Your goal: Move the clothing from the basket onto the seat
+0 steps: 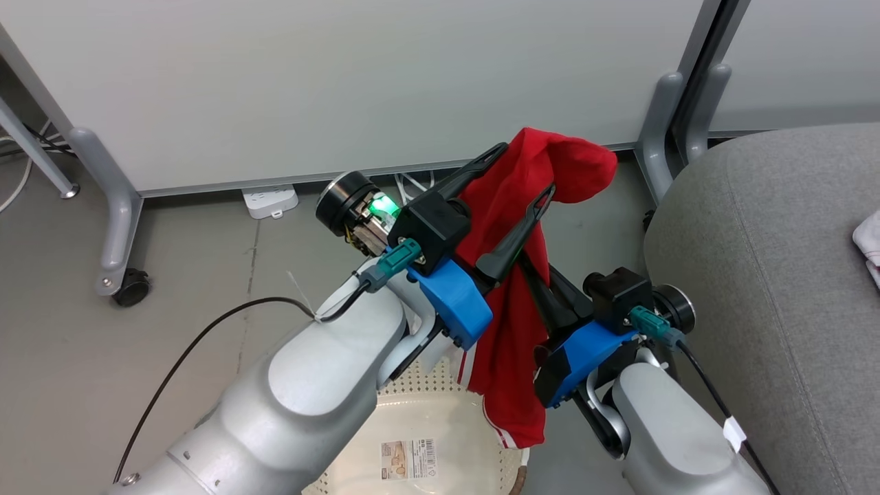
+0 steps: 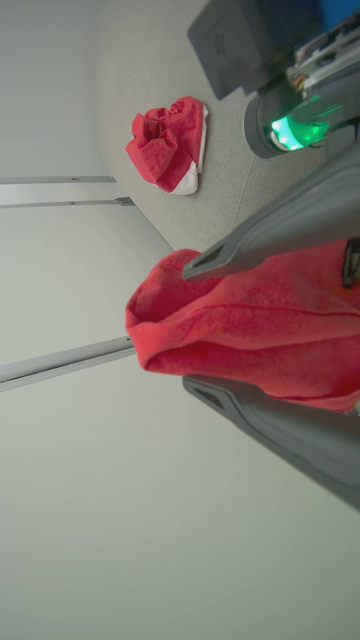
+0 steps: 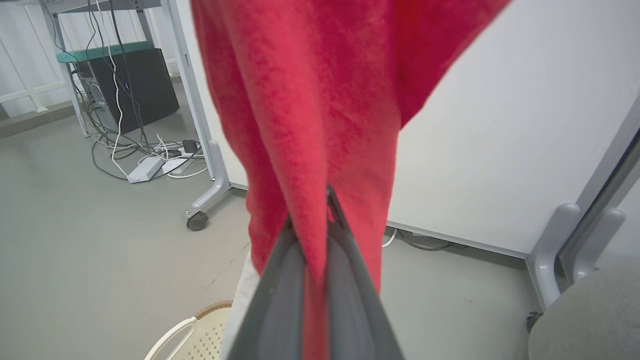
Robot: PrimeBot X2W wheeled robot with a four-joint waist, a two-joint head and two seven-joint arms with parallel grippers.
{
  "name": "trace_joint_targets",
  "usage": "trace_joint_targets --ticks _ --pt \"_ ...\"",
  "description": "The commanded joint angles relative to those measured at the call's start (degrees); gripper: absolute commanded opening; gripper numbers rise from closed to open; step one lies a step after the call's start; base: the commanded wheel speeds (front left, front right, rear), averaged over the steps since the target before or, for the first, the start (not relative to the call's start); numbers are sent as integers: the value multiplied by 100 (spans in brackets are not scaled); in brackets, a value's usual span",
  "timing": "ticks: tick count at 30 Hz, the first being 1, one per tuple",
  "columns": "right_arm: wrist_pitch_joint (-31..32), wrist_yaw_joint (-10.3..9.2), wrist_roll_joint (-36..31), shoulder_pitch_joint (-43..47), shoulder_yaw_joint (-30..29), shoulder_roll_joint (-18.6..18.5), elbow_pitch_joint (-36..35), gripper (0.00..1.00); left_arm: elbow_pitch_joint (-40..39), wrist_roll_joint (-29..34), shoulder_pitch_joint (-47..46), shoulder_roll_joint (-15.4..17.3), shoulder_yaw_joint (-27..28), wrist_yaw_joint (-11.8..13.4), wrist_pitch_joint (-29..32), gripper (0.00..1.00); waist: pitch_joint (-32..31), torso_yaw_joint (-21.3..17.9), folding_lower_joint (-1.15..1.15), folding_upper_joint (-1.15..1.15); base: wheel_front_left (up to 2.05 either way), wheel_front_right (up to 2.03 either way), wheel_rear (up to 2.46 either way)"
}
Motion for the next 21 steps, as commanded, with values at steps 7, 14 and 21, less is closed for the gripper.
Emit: trace_joint_targets --ticks 7,14,21 --pt "0 -6 -60 138 -313 3 -226 0 -26 34 95 88 -9 48 -38 100 99 -279 0 0 0 0 0" --pt "-1 -6 -134 146 -624 3 -467 0 -85 57 40 156 -47 50 -19 100 282 -701 0 0 0 0 0" --pt "-1 -6 -182 146 -1101 4 -759 0 -115 81 5 192 -146 20 18 100 460 -1196 0 0 0 0 0"
